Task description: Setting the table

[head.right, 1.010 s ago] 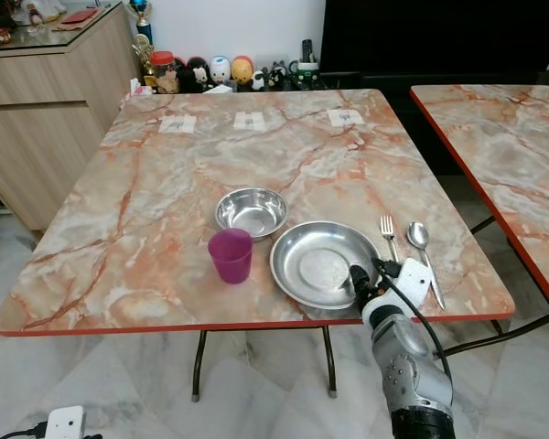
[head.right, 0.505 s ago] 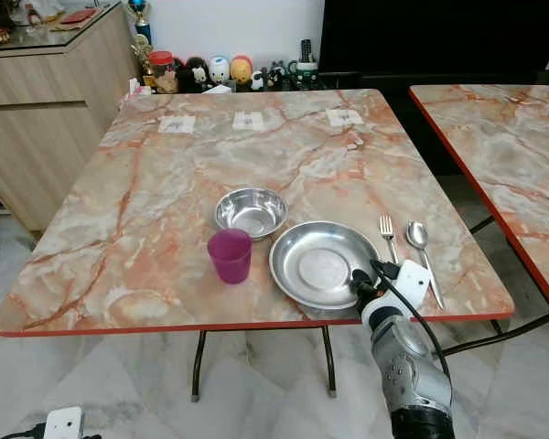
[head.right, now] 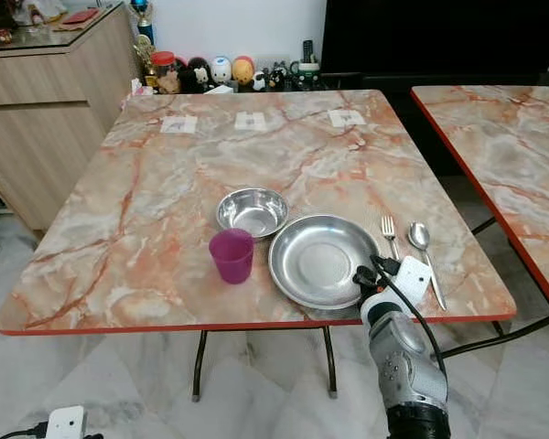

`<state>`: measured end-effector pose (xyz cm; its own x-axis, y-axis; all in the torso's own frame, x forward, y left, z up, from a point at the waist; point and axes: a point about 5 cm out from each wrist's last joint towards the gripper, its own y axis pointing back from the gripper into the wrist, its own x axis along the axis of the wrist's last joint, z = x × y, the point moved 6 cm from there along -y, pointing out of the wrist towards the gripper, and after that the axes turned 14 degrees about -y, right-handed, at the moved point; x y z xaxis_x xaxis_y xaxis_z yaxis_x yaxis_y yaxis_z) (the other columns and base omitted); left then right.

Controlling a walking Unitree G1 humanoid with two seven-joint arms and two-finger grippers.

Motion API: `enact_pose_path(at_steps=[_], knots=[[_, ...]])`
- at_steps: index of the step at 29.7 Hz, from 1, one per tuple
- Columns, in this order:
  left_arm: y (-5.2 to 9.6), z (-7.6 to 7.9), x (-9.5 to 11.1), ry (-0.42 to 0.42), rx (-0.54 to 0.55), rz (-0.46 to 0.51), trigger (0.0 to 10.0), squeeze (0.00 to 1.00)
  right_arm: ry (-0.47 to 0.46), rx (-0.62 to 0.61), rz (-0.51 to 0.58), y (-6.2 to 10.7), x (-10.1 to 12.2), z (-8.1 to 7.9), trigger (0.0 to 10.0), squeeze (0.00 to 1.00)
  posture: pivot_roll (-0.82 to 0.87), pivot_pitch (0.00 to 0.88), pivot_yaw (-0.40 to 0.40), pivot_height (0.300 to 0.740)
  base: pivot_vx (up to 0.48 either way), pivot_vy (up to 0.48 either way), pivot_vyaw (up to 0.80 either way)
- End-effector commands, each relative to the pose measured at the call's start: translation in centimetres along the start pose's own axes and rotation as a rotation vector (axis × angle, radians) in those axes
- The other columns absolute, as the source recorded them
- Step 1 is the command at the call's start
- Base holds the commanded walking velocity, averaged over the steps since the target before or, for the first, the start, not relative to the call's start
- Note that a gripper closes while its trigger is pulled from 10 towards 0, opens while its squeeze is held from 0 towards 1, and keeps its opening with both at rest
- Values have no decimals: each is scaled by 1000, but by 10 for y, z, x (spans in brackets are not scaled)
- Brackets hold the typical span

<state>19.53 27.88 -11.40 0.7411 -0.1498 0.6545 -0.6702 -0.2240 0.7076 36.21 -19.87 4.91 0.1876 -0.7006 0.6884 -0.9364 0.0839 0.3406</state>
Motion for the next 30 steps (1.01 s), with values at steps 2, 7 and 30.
enact_pose_path(at_steps=[2, 7, 30], knots=[[1, 2, -2, -16, -3, -3, 10000, 0, -7, -58, 104, 6, 19, 17, 0, 0, 4, 29, 10, 740, 0, 0, 0], [0, 4, -1, -20, -3, 2, 10000, 0, 72, 26, 339, 22, 61, 3, 0, 0, -4, 28, 13, 740, 0, 0, 0], [3, -3, -6, -32, 75, -12, 10000, 0, 58, 253, 523, 38, 86, -54, 10000, 0, -3, 22, 15, 740, 0, -32, 0]])
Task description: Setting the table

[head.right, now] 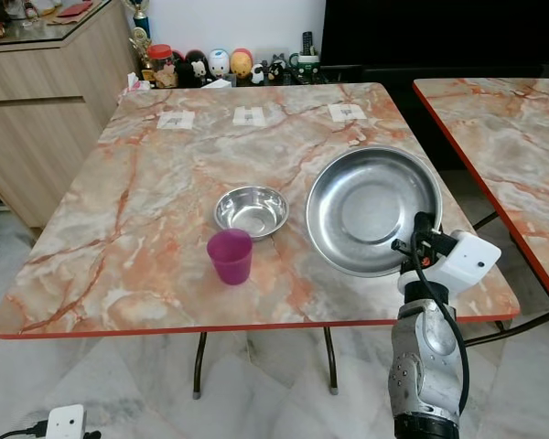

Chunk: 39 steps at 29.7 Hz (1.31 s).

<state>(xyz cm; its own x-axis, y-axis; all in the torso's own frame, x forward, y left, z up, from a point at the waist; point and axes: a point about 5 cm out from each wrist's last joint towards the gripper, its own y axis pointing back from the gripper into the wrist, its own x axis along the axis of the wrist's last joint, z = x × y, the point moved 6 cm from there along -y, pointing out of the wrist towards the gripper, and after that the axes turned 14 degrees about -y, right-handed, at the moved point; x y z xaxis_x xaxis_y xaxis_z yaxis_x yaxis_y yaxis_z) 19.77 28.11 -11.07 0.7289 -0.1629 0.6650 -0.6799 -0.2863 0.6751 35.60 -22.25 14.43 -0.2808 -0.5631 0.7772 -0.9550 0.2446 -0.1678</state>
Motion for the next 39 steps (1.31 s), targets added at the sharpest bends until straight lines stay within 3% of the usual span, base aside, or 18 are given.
enact_pose_path(at_steps=[1, 19, 39], knots=[[3, -1, -10, -29, 10, -33, 10000, 0, -19, 39, 26, -4, 5, -12, 10000, 0, -3, 22, 15, 740, 0, -465, 0], [2, -5, -10, -27, 18, -39, 10000, 0, -7, 61, 13, -3, 0, -16, 10000, 0, -16, 0, 25, 740, 0, -462, 0], [2, -5, -10, -40, 11, -39, 10000, 0, 1, 37, 15, -2, 0, -8, 10000, 0, -29, 0, 32, 740, 0, -460, 0]])
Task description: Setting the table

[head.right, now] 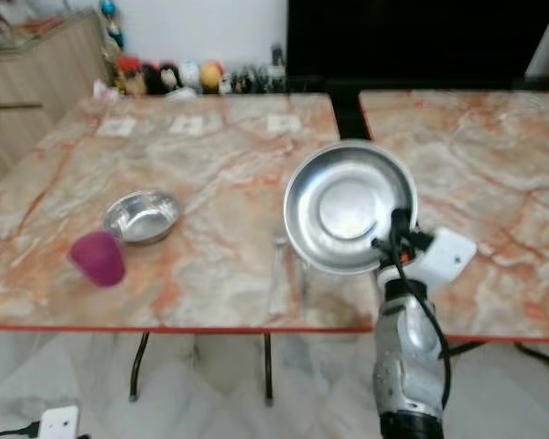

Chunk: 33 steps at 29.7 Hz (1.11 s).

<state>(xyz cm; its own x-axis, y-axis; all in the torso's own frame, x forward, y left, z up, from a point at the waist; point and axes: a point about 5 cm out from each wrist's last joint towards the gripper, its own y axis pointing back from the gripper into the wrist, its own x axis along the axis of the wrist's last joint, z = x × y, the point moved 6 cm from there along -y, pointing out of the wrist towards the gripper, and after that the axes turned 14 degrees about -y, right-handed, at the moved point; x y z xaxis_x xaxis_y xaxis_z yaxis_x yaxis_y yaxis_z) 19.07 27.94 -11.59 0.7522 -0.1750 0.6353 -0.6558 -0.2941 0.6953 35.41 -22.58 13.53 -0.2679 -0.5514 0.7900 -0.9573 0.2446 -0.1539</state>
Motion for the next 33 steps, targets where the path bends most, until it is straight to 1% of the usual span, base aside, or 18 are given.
enact_pose_path(at_steps=[1, 9, 14, 26, 33], knots=[[0, -7, -2, -17, 8, -6, 10000, 0, -15, 44, 29, -4, 6, -16, 10000, 0, -30, 0, 32, 740, 0, -458, 0], [0, -8, -1, -19, 8, -5, 10000, 0, -10, 40, 32, -6, 6, -16, 10000, 0, -30, 0, 32, 740, 0, -459, 0], [-1, -10, 2, -5, 21, -2, 10000, 0, -10, 33, 36, -9, 7, -15, 10000, 0, -29, 0, 30, 740, 0, -461, 0], [-1, -11, -1, 6, 28, -7, 10000, 0, 0, 6, 47, -13, 11, -9, 10000, 0, -35, 0, 33, 740, 0, -461, 0], [0, -12, 0, 7, 30, -3, 10000, 0, 0, 1, 45, -13, 10, -9, 10000, 0, -31, 17, 32, 740, 0, -460, 0]])
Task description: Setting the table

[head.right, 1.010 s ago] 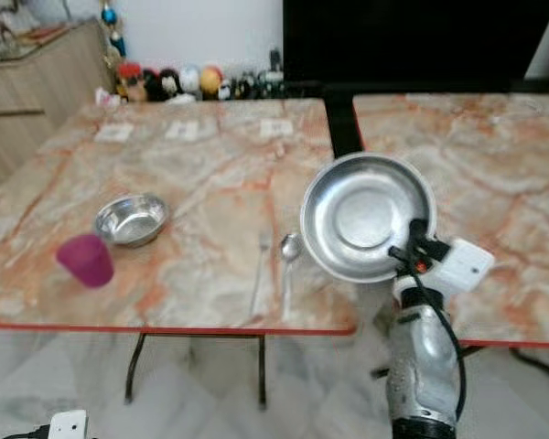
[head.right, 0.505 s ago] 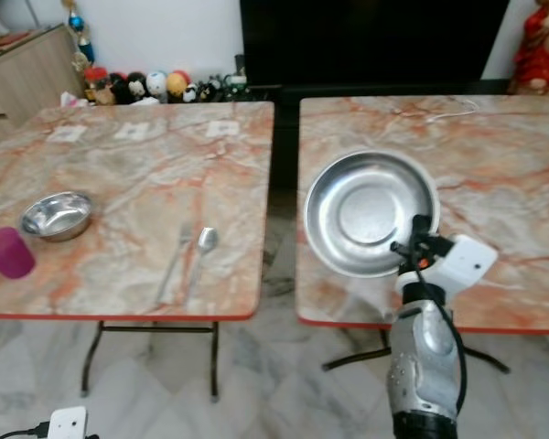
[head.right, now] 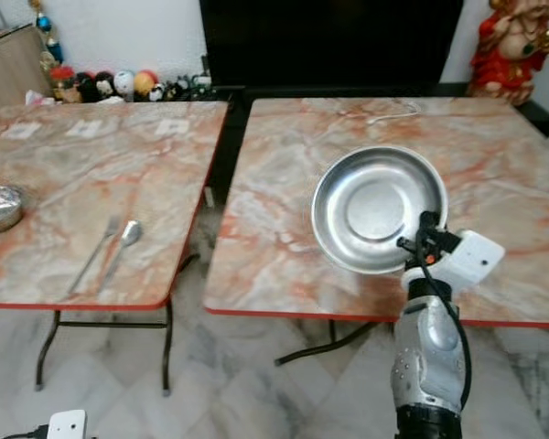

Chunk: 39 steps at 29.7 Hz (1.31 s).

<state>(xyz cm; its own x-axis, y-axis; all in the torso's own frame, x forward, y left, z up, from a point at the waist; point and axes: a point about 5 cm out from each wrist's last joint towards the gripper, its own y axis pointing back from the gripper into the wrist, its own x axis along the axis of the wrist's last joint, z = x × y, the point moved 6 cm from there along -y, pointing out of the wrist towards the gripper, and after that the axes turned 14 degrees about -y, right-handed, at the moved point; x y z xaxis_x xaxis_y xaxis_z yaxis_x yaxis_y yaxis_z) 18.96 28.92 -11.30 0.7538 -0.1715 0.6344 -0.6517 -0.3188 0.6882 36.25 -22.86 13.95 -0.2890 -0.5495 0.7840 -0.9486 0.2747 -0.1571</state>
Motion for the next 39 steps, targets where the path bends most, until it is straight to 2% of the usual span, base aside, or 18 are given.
enact_pose_path(at_steps=[1, 3, 25, 31, 35, 39], knots=[[0, -2, 0, 2, 3, 0, 10000, 0, 5, 21, 24, -4, 7, -6, 10000, 0, -31, 17, 32, 740, 0, -458, 0], [0, -2, 1, 1, 2, 1, 10000, 0, 5, 20, 24, -4, 7, -6, 10000, 0, -31, 17, 32, 740, 0, -458, 0], [1, 6, 2, 43, -29, 18, 10000, 0, 20, -23, 24, -4, 7, 5, 10000, 0, -29, 23, 29, 740, 0, 0, 0], [1, 7, 1, 44, -33, 18, 10000, 0, 28, -56, 30, -4, 8, 10, 10000, 0, -28, 23, 27, 740, 264, 0, 0], [1, 7, 0, 44, -34, 15, 10000, 0, 32, -104, 17, -5, 5, 18, 10000, 0, -27, 23, 26, 740, 285, 0, -650], [1, 8, 0, 46, -37, 14, 10000, 0, 30, -96, 31, -5, 7, 17, 10000, 0, -27, 23, 26, 740, 199, 0, -387]])
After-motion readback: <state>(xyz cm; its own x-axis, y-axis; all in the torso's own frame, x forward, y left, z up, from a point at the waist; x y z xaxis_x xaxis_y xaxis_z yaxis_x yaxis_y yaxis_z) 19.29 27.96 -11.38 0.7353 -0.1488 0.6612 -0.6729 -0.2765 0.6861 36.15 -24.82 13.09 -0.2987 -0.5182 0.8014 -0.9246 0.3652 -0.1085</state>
